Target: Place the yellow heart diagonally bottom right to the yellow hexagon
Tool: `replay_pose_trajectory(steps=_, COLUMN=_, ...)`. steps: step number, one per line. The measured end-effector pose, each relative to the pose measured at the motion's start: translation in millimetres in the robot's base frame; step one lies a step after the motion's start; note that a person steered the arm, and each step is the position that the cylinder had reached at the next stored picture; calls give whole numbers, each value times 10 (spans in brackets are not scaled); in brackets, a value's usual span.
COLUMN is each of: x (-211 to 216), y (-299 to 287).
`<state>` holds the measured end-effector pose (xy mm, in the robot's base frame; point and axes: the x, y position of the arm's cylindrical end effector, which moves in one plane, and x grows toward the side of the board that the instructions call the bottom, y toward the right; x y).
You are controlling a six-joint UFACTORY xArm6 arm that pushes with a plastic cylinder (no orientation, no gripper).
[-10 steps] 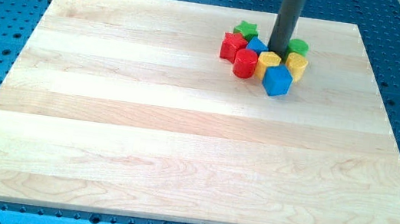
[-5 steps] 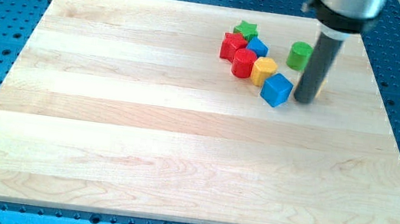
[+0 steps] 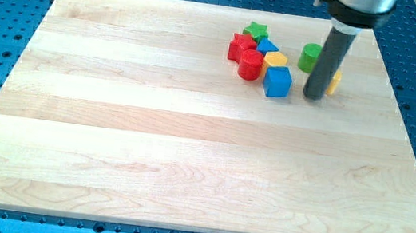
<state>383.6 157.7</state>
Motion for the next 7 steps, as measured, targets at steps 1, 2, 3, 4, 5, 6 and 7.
replay_pose_trajectory(steps=1, x=-40, y=-393)
replay_pose_trajectory(steps=2, x=-359, y=-532)
replay_pose_trajectory(steps=3, x=-762, y=-168)
replay_pose_trajectory(steps=4, x=-1152, y=-157)
replay_pose_trajectory(steps=5, x=-1347, y=-94)
replay_pose_trajectory(steps=6, x=-739, y=116)
replay_pose_trajectory(steps=7, x=-265, y=252)
